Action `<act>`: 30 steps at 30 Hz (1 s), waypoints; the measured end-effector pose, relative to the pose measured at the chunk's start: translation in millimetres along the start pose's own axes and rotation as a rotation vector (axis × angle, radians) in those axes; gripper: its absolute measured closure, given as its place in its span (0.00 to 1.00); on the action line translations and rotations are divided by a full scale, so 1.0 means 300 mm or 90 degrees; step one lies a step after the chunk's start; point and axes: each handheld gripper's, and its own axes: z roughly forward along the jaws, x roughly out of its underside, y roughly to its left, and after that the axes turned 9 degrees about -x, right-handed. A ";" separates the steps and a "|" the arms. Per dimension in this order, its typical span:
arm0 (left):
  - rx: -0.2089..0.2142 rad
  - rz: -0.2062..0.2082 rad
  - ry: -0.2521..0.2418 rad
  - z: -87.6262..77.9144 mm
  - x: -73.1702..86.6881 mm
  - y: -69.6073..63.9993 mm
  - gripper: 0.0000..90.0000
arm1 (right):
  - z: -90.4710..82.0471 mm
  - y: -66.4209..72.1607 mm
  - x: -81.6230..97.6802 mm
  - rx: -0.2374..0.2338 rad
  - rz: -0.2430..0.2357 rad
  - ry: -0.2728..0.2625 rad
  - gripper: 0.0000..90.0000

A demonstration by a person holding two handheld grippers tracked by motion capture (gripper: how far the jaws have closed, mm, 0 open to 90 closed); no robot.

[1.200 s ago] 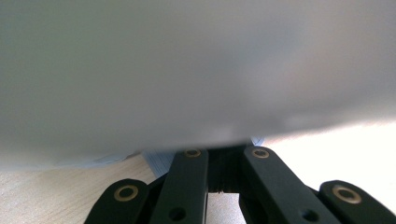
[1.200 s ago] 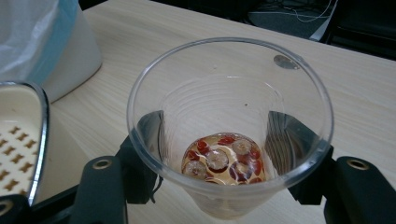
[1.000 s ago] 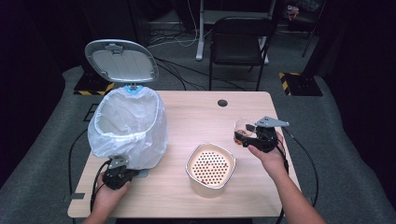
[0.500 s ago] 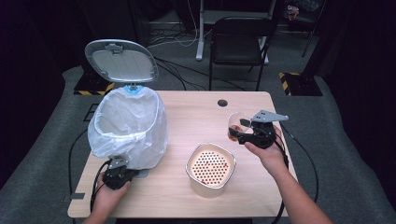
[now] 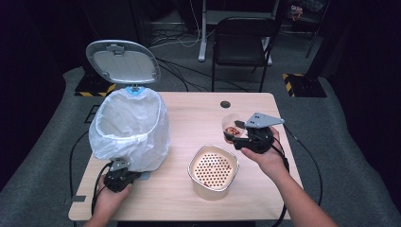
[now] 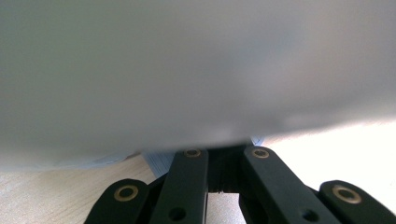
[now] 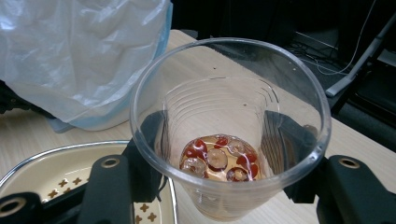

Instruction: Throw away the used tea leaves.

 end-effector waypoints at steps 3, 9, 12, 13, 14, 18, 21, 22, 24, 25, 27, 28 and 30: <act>0.001 0.000 -0.001 0.001 0.000 0.000 1.00 | 0.000 0.019 -0.005 0.004 -0.021 0.003 0.48; 0.000 0.000 -0.001 0.001 0.000 0.000 1.00 | 0.006 0.058 -0.002 0.021 -0.061 0.013 0.48; 0.001 -0.001 -0.002 0.001 0.000 0.000 1.00 | 0.007 0.073 0.003 0.030 -0.093 0.022 0.49; 0.000 0.000 -0.001 0.001 0.000 0.000 1.00 | 0.008 0.077 0.004 0.029 -0.097 0.025 0.49; 0.000 -0.001 -0.001 0.001 0.000 0.000 1.00 | 0.009 0.081 0.006 0.028 -0.102 0.026 0.49; 0.001 -0.001 -0.002 0.001 0.000 0.000 1.00 | 0.012 0.094 0.011 0.035 -0.129 0.036 0.49; 0.001 -0.001 -0.002 0.001 0.000 0.000 1.00 | 0.015 0.101 0.015 0.033 -0.131 0.041 0.49; 0.000 0.000 -0.001 0.001 0.000 0.000 1.00 | 0.016 0.103 0.015 0.034 -0.132 0.043 0.49; 0.000 0.000 -0.001 0.001 0.000 0.000 1.00 | 0.017 0.106 0.016 0.035 -0.136 0.042 0.49; 0.000 0.000 -0.001 0.001 0.000 0.000 1.00 | 0.017 0.110 0.017 0.039 -0.143 0.039 0.49; 0.000 0.000 -0.001 0.001 0.000 0.000 1.00 | 0.020 0.111 0.019 0.040 -0.155 0.039 0.49; 0.000 -0.001 -0.001 0.001 0.000 0.000 1.00 | 0.024 0.112 0.022 0.043 -0.160 0.039 0.49; 0.000 0.000 -0.001 0.001 0.000 0.000 1.00 | 0.030 0.112 0.029 0.045 -0.171 0.040 0.49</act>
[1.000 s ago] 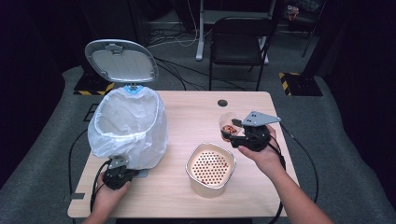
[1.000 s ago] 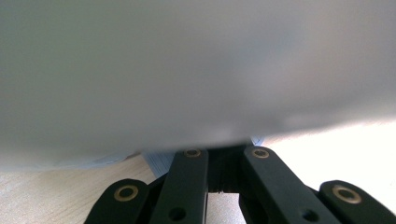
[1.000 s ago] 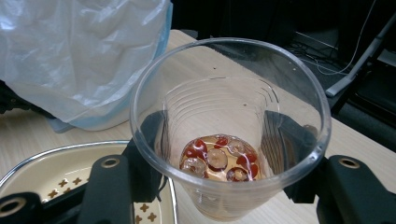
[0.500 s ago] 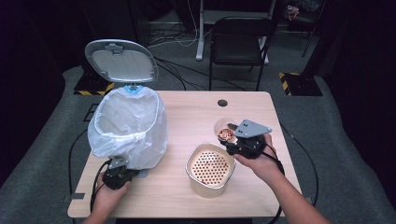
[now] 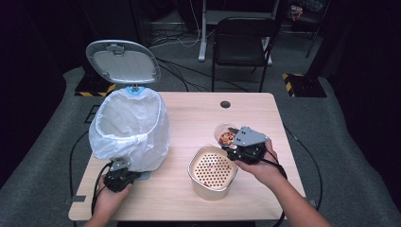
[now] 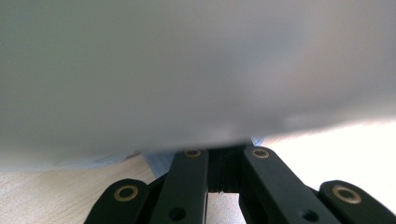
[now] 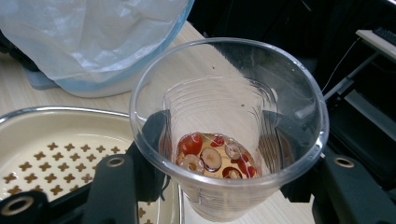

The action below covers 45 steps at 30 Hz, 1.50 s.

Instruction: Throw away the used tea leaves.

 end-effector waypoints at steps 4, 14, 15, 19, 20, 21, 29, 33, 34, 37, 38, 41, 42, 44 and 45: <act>0.001 0.000 -0.001 0.000 0.000 0.000 1.00 | 0.022 -0.003 0.021 0.003 -0.028 0.001 0.49; 0.000 0.000 0.000 0.000 0.000 0.000 1.00 | 0.058 -0.014 0.047 -0.007 -0.094 0.006 0.49; 0.000 0.000 0.000 0.000 0.000 0.000 1.00 | 0.061 -0.012 0.048 -0.005 -0.101 0.009 0.49; 0.000 0.001 0.000 0.000 0.000 0.000 1.00 | 0.064 0.003 0.046 -0.001 -0.127 0.013 0.49; 0.000 0.001 0.000 0.000 0.000 0.000 1.00 | 0.064 0.004 0.045 0.001 -0.132 0.014 0.49; 0.000 0.000 0.000 0.000 0.000 0.000 1.00 | 0.064 0.008 0.043 0.001 -0.138 0.018 0.49; 0.000 0.000 0.000 0.000 0.000 0.000 1.00 | 0.056 0.049 0.022 0.018 -0.230 0.047 0.50; 0.002 0.000 -0.002 0.001 0.000 0.000 1.00 | 0.057 0.067 0.024 0.037 -0.273 0.061 0.51; 0.002 0.000 -0.002 0.001 0.000 -0.001 1.00 | 0.057 0.073 0.025 0.043 -0.280 0.063 0.51; 0.002 0.000 -0.002 0.001 0.000 -0.001 1.00 | 0.053 0.083 0.023 0.052 -0.297 0.068 0.51; 0.002 0.000 -0.002 0.001 0.000 -0.001 1.00 | 0.053 0.087 0.022 0.056 -0.307 0.072 0.51; 0.001 0.000 -0.002 0.001 0.000 -0.001 1.00 | 0.053 0.101 0.021 0.063 -0.334 0.084 0.51; 0.002 0.000 -0.002 0.001 0.000 -0.001 1.00 | 0.053 0.108 0.021 0.065 -0.339 0.089 0.51; 0.001 0.000 -0.002 0.001 0.000 -0.001 1.00 | 0.056 0.116 0.022 0.069 -0.359 0.096 0.52; 0.001 0.000 -0.002 0.001 0.000 -0.001 1.00 | 0.057 0.119 0.022 0.067 -0.368 0.100 0.52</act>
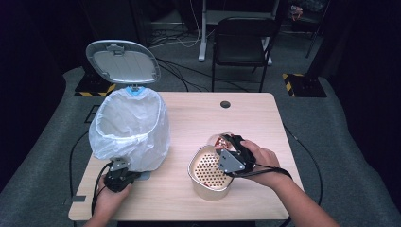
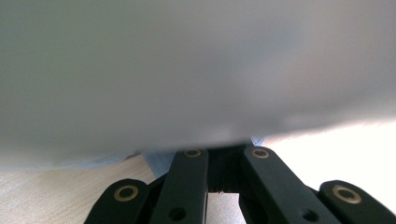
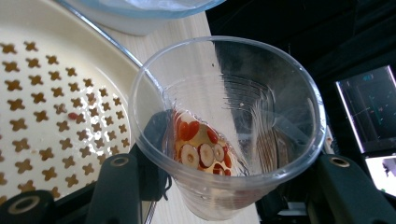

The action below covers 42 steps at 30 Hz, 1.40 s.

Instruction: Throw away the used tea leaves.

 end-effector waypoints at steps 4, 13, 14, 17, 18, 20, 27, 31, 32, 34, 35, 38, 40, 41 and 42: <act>0.000 0.000 0.000 0.000 0.000 0.000 1.00 | 0.001 0.015 -0.009 0.001 -0.035 0.014 0.53; 0.000 0.000 0.000 0.000 0.000 0.000 1.00 | -0.011 0.022 -0.022 0.004 -0.071 0.024 0.53; 0.001 0.001 -0.001 0.000 0.000 0.000 1.00 | -0.012 0.023 -0.023 0.004 -0.073 0.025 0.54; 0.000 0.000 0.000 0.000 0.000 0.000 1.00 | -0.014 0.030 -0.024 0.015 -0.090 0.029 0.54; 0.000 0.000 0.000 0.000 0.000 0.000 1.00 | -0.014 0.032 -0.024 0.017 -0.094 0.030 0.54; 0.000 0.000 0.000 0.000 0.000 0.000 1.00 | -0.014 0.035 -0.024 0.021 -0.107 0.034 0.54; 0.000 0.000 0.000 0.000 0.000 0.000 1.00 | -0.010 0.054 -0.030 0.039 -0.168 0.057 0.54; 0.000 0.000 0.000 0.000 0.000 0.000 1.00 | -0.003 0.075 -0.034 0.053 -0.201 0.078 0.54; 0.000 0.000 0.000 0.000 0.000 0.000 1.00 | -0.001 0.073 -0.038 0.052 -0.226 0.082 0.54; 0.000 0.000 0.000 0.000 0.000 0.000 1.00 | 0.003 0.080 -0.040 0.053 -0.241 0.087 0.55; 0.000 0.001 0.000 0.000 0.000 0.000 1.00 | 0.006 0.084 -0.040 0.055 -0.252 0.091 0.55; 0.000 0.000 0.000 0.000 0.000 0.000 1.00 | 0.012 0.100 -0.037 0.062 -0.263 0.102 0.55; 0.000 0.001 0.000 0.000 0.000 0.000 1.00 | 0.015 0.104 -0.037 0.069 -0.285 0.110 0.56; 0.000 0.000 0.000 0.000 0.000 0.000 1.00 | 0.015 0.107 -0.036 0.073 -0.292 0.115 0.56; 0.000 0.000 -0.001 0.000 0.000 0.000 1.00 | 0.015 0.104 -0.039 0.078 -0.312 0.117 0.56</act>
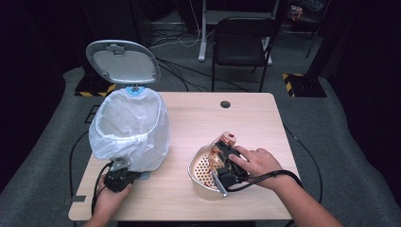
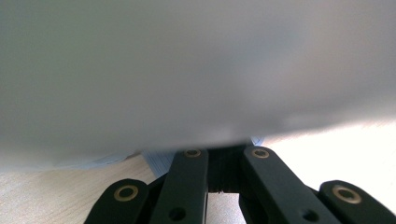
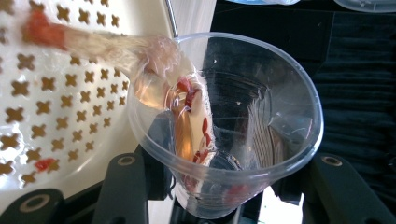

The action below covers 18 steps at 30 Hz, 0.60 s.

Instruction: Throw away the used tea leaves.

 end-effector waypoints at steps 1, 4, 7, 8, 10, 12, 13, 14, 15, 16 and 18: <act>0.000 0.001 0.001 0.000 0.000 0.000 1.00 | 0.000 0.001 0.000 0.004 -0.007 0.004 0.56; -0.001 0.002 0.001 0.000 0.000 0.000 1.00 | 0.000 0.005 0.001 0.025 -0.034 0.013 0.56; -0.001 0.002 0.002 0.000 0.000 0.000 1.00 | -0.001 0.013 0.000 0.038 -0.050 0.021 0.56; 0.000 0.000 0.000 0.000 0.000 0.000 1.00 | -0.001 0.016 -0.001 0.036 -0.058 0.023 0.56; -0.001 0.002 0.001 0.000 0.000 0.000 1.00 | 0.001 0.022 -0.005 0.039 -0.087 0.026 0.56; -0.001 0.000 0.000 0.000 0.000 0.000 1.00 | 0.000 0.024 -0.007 0.052 -0.105 0.028 0.56; 0.000 0.000 0.001 0.000 0.000 0.000 1.00 | -0.001 0.023 -0.011 0.060 -0.125 0.028 0.56; -0.001 0.000 0.001 0.000 0.000 0.000 1.00 | -0.003 0.020 -0.017 0.070 -0.152 0.033 0.56; 0.000 0.000 0.001 0.000 0.000 0.000 1.00 | -0.001 0.029 -0.015 0.063 -0.135 0.032 0.56; 0.000 0.001 0.001 0.000 0.000 0.000 1.00 | -0.006 0.031 -0.018 0.077 -0.147 0.037 0.57; -0.001 0.002 0.001 0.000 0.000 0.000 1.00 | -0.006 0.036 -0.021 0.081 -0.150 0.037 0.57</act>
